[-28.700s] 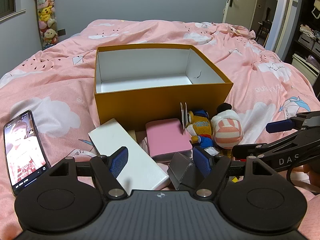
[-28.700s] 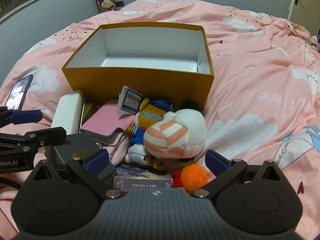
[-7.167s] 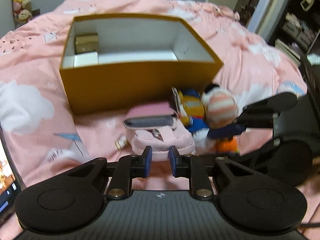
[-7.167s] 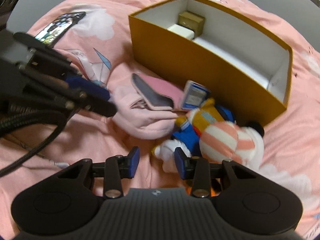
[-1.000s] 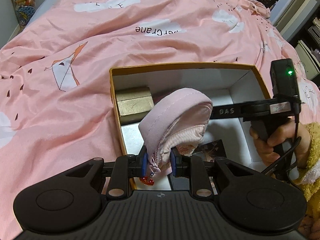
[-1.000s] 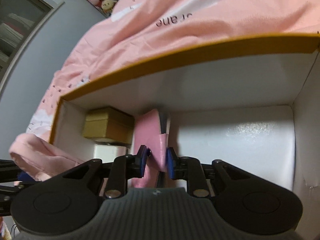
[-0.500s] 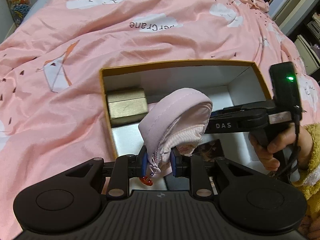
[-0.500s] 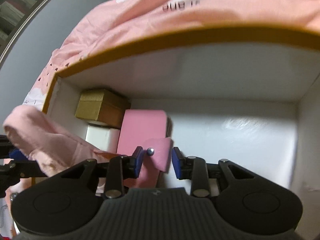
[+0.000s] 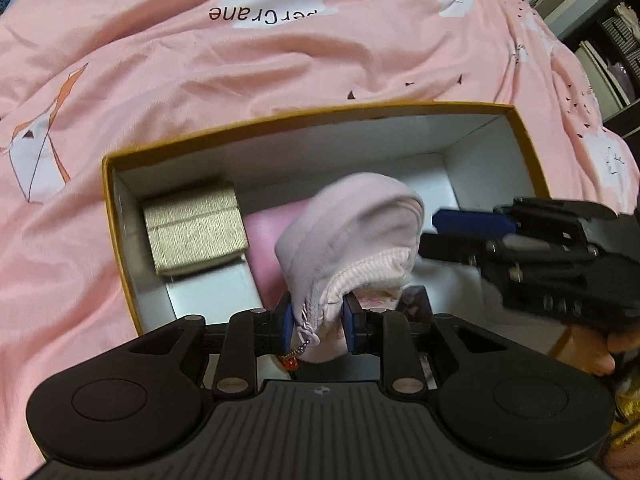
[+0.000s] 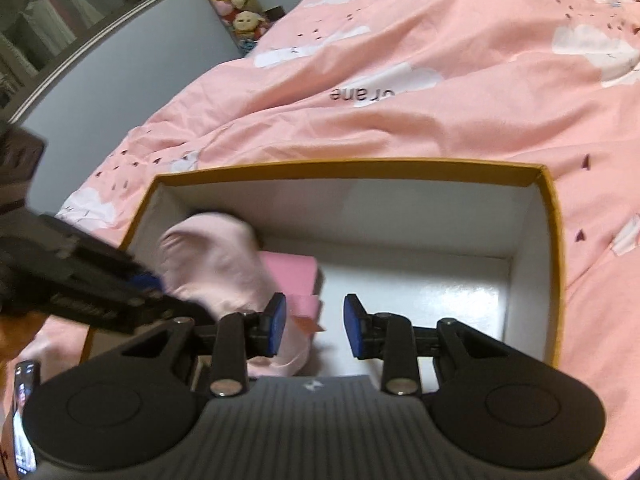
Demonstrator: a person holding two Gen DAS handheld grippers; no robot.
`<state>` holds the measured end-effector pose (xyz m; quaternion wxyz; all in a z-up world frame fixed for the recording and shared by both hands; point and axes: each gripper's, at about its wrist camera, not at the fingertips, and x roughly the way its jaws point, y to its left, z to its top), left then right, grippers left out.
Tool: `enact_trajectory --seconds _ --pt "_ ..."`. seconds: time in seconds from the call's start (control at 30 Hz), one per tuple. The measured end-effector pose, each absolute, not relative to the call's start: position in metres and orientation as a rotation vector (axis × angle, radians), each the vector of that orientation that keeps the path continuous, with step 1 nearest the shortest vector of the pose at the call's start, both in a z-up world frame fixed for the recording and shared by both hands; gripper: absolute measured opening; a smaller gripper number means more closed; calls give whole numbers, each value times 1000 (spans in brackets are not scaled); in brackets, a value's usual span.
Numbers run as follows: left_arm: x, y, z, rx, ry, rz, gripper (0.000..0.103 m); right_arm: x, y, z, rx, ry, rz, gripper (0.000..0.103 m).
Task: Organize objects
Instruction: 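Lower the pink backpack and pink pouch into the box and open both tools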
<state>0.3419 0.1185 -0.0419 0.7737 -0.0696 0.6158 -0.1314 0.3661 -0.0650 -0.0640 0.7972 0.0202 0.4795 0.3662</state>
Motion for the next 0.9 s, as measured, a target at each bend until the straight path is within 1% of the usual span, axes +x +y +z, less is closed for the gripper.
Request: enact_trajectory --seconds 0.07,0.2,0.3,0.4,0.57,0.73,0.8,0.83,0.87,0.9 --pt "344 118 -43 -131 1333 -270 33 365 -61 -68 34 1029 795 34" --pt "340 114 -45 -69 1280 -228 38 367 -55 -79 60 1062 829 34" --pt "334 112 -44 -51 1232 -228 45 366 -54 -85 73 1079 826 34" --pt "326 109 -40 -13 1190 -215 47 365 -56 -85 88 1085 829 34" --pt "311 107 -35 -4 1115 -201 55 363 -58 -90 105 1155 813 33" --pt "303 105 -34 1 1075 -171 55 361 -64 -91 157 1206 805 33" --pt "303 106 -35 -4 1064 -164 48 361 -65 -89 168 1201 807 34" --pt "304 107 -37 -16 1072 -162 40 360 -65 -87 160 1181 809 34" --pt "305 108 -40 -32 1088 -160 34 361 -64 -85 151 1164 803 34" --pt "307 109 -45 -50 1103 -156 32 361 -65 -83 145 1150 794 34"
